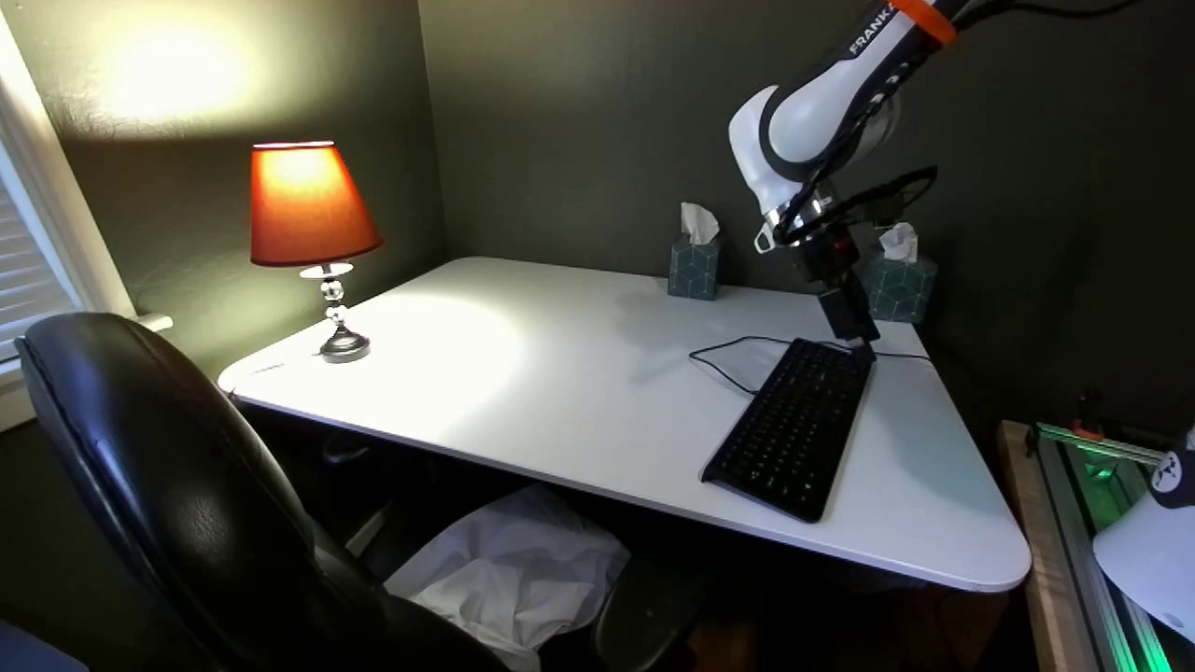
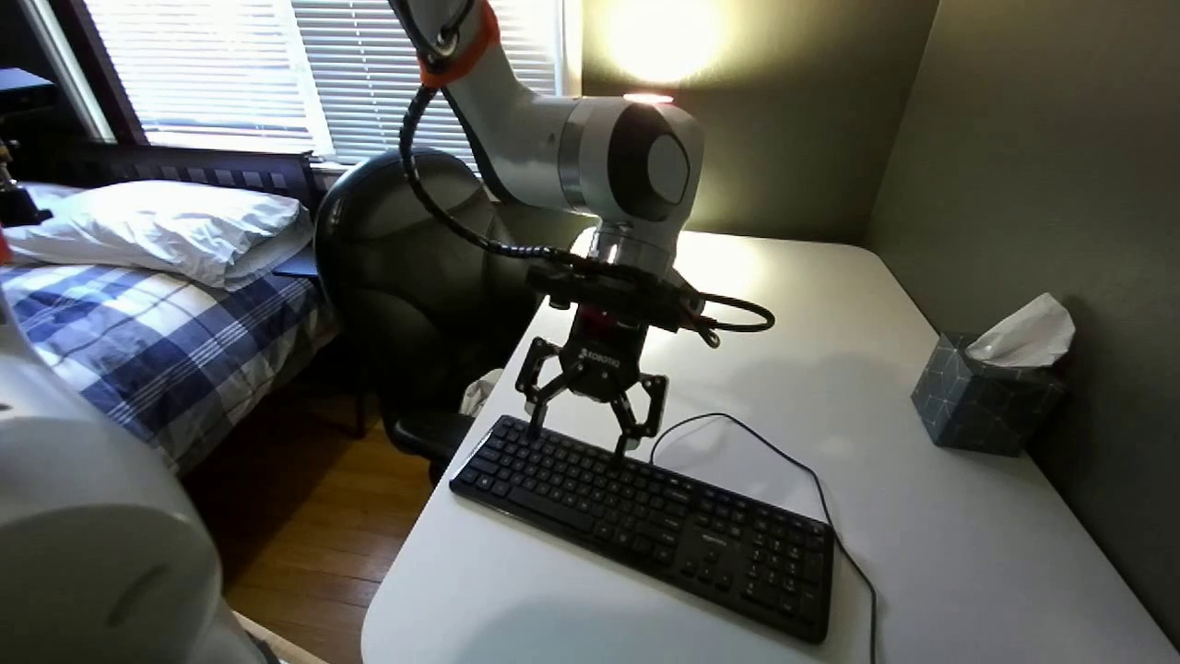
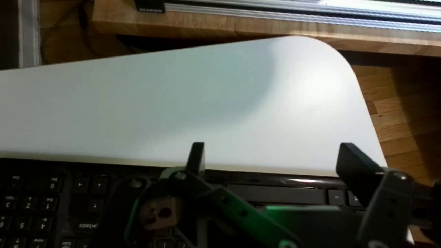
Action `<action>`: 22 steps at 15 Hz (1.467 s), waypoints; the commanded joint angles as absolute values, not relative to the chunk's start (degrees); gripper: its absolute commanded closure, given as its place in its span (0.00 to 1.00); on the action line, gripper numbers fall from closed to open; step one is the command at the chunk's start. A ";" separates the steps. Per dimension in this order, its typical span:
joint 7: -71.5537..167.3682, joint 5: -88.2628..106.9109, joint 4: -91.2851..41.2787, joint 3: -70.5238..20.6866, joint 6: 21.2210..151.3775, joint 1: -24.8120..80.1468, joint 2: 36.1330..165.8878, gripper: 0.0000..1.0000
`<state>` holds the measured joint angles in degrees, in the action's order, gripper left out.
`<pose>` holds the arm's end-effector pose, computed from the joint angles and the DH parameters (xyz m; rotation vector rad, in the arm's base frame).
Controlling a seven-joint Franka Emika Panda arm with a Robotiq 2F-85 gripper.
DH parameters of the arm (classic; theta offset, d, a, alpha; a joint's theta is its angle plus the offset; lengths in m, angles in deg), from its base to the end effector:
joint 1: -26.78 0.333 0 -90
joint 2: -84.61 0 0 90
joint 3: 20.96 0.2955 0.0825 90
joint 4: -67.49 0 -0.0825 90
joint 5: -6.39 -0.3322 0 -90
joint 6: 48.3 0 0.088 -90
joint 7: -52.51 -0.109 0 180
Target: Press the button on the keyboard
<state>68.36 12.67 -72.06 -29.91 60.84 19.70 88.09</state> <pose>0.3616 -0.1128 0.2682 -2.9392 -0.0908 0.9018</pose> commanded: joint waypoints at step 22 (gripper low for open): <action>68.44 11.06 -66.26 -26.49 73.21 19.05 101.32 1.00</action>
<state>68.39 12.11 -65.89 -27.40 69.59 19.55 100.35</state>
